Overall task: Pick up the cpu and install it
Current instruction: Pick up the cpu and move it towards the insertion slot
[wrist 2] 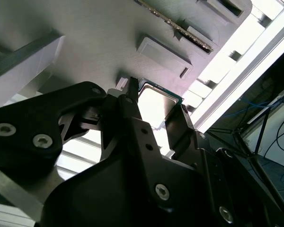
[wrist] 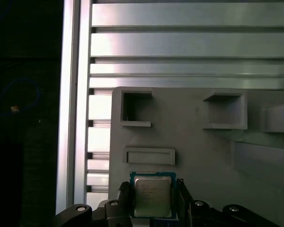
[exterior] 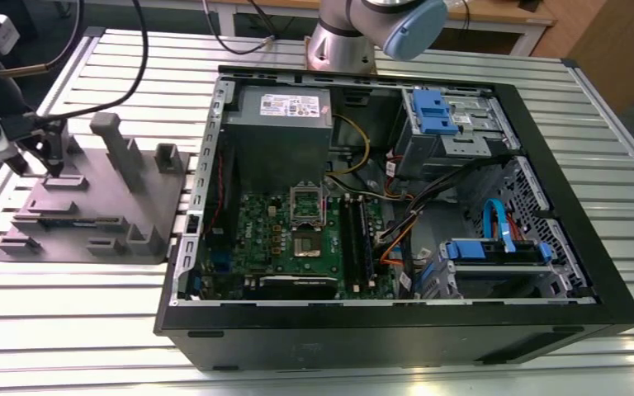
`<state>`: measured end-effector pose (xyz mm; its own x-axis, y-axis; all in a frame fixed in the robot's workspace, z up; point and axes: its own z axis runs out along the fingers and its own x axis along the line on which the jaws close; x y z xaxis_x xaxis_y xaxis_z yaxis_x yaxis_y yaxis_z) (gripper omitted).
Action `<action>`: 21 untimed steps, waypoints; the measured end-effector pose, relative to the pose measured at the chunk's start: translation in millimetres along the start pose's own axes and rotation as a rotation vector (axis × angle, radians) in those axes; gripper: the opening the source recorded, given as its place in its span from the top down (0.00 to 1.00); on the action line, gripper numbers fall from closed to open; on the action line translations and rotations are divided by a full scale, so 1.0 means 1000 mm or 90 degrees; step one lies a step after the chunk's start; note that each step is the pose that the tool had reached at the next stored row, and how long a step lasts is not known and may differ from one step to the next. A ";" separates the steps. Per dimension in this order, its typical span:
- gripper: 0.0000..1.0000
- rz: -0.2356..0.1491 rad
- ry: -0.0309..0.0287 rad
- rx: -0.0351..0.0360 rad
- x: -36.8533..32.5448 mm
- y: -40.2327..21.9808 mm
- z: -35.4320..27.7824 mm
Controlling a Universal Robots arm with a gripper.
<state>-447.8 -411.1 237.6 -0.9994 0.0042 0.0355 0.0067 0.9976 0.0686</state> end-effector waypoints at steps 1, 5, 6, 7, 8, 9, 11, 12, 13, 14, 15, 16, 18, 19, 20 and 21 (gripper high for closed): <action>0.53 0.000 0.0000 0.0000 0.0000 0.0000 -0.0006; 0.53 0.000 0.0001 0.0001 0.0001 0.0002 -0.0030; 0.53 0.000 0.0000 0.0000 0.0001 0.0002 -0.0035; 0.53 0.000 0.0000 0.0000 0.0001 0.0003 -0.0041; 0.53 0.000 0.0000 0.0000 0.0002 0.0003 -0.0047; 0.53 0.000 0.0000 0.0000 0.0002 0.0004 -0.0053; 0.53 0.000 0.0000 0.0000 0.0002 0.0005 -0.0065; 0.53 0.000 0.0000 0.0000 0.0002 0.0005 -0.0071; 0.53 0.000 0.0000 0.0000 0.0003 0.0005 -0.0077; 0.53 0.000 0.0000 0.0000 0.0003 0.0006 -0.0082; 0.53 0.000 0.0000 0.0000 0.0003 0.0006 -0.0087; 0.53 0.000 0.0000 0.0000 0.0003 0.0006 -0.0091; 0.53 0.000 0.0000 0.0000 0.0004 0.0007 -0.0100; 0.53 0.000 0.0001 0.0000 0.0004 0.0007 -0.0105; 0.53 0.000 0.0001 0.0000 0.0004 0.0008 -0.0110; 0.53 0.000 0.0000 0.0000 0.0004 0.0008 -0.0115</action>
<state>-447.8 -411.1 249.1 -0.9994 0.0043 0.0355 0.0067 0.9976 0.0686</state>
